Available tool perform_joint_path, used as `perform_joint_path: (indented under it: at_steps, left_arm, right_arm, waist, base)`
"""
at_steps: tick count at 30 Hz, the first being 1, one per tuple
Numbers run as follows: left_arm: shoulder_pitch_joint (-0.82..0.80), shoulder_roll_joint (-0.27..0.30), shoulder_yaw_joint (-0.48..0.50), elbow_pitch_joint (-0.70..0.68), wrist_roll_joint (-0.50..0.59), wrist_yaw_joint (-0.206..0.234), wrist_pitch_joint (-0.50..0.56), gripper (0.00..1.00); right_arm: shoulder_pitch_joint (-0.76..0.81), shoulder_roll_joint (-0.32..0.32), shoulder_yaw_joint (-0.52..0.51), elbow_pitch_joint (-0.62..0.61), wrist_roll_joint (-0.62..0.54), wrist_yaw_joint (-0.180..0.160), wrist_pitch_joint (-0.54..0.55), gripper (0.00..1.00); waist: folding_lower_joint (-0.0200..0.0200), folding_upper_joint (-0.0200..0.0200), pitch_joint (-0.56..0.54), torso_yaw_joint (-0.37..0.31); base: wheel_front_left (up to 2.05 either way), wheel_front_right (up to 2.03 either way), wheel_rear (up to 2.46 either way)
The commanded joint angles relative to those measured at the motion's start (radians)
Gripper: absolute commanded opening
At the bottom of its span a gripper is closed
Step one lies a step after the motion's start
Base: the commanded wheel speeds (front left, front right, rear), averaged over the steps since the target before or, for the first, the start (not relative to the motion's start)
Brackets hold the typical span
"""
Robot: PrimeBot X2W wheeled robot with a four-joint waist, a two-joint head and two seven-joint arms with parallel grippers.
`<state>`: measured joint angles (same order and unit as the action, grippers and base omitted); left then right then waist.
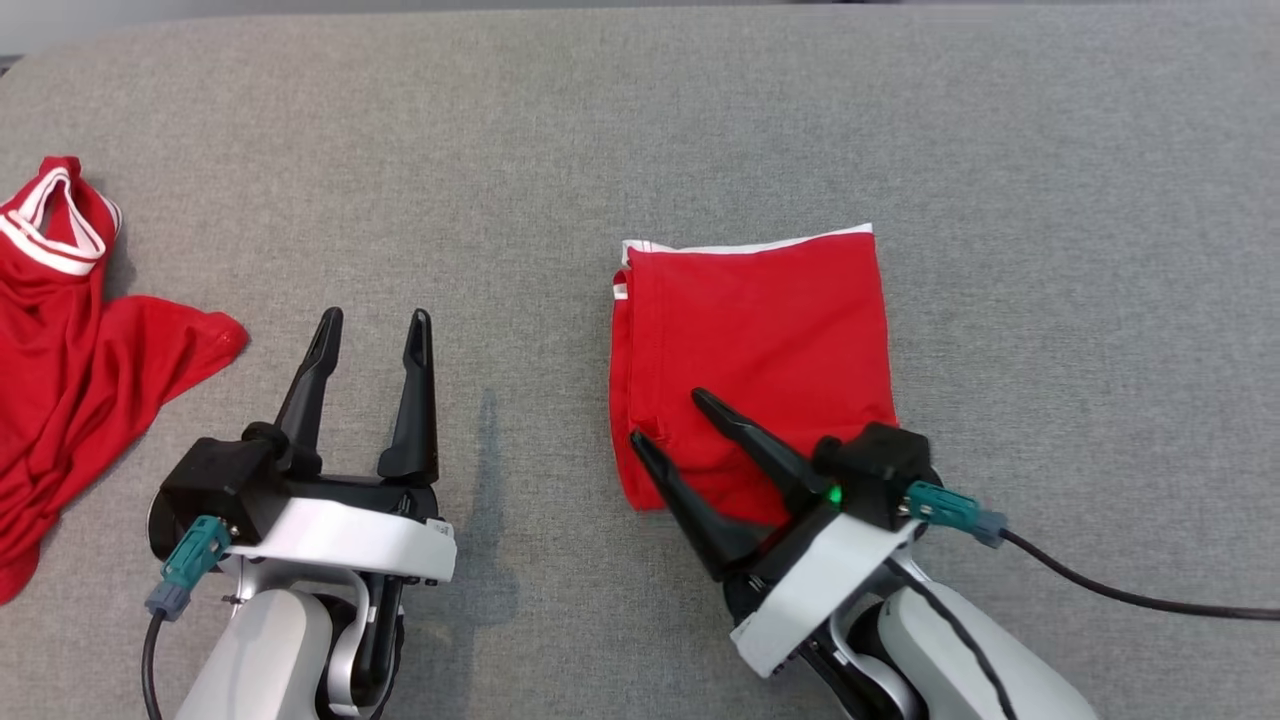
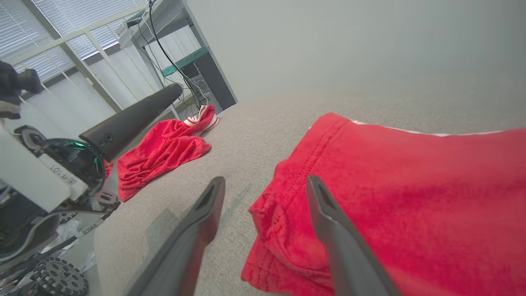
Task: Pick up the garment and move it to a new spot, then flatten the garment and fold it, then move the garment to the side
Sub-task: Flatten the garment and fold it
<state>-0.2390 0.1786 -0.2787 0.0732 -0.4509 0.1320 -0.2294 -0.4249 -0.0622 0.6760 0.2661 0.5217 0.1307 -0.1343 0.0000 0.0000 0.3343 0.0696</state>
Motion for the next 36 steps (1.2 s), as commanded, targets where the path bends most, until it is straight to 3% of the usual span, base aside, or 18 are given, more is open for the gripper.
perform_joint_path:
  at_steps: [1, 6, 14, 20, 36]
  left_arm:
    - [0.002, 0.008, 0.005, 0.004, -0.004, 0.001, -0.006, 1.0]
    - [0.024, 0.021, 0.014, 0.008, -0.001, 0.015, -0.005, 1.0]
    - [0.078, 0.054, 0.034, -0.013, -0.001, 0.045, 0.012, 1.0]
    - [0.132, 0.077, 0.04, -0.041, -0.006, 0.06, 0.033, 1.0]
    - [0.253, 0.113, 0.029, -0.094, -0.016, 0.086, 0.09, 1.0]
  right_arm:
    - [0.013, -0.017, -0.008, -0.019, 0.01, 0.0, -0.013, 1.0]
    - [0.065, -0.052, -0.1, -0.102, -0.015, 0.0, -0.044, 1.0]
    - [0.179, -0.08, -0.43, -0.215, -0.155, 0.0, -0.018, 1.0]
    - [0.264, -0.077, -0.608, -0.27, -0.229, 0.0, 0.033, 1.0]
    - [0.402, -0.053, -0.688, -0.278, -0.251, 0.0, 0.113, 1.0]
  waist:
    - [0.0, 0.0, -0.013, -0.007]
    - [0.0, 0.0, -0.052, -0.026]
    - [0.0, 0.0, -0.13, -0.054]
    - [0.0, 0.0, -0.19, -0.063]
    - [0.0, 0.0, -0.329, -0.067]
  base:
    - [0.0, 0.0, 0.0]
    - [0.0, 0.0, 0.0]
    - [0.0, 0.0, 0.0]
    - [0.0, 0.0, 0.0]
    - [0.0, 0.0, 0.0]
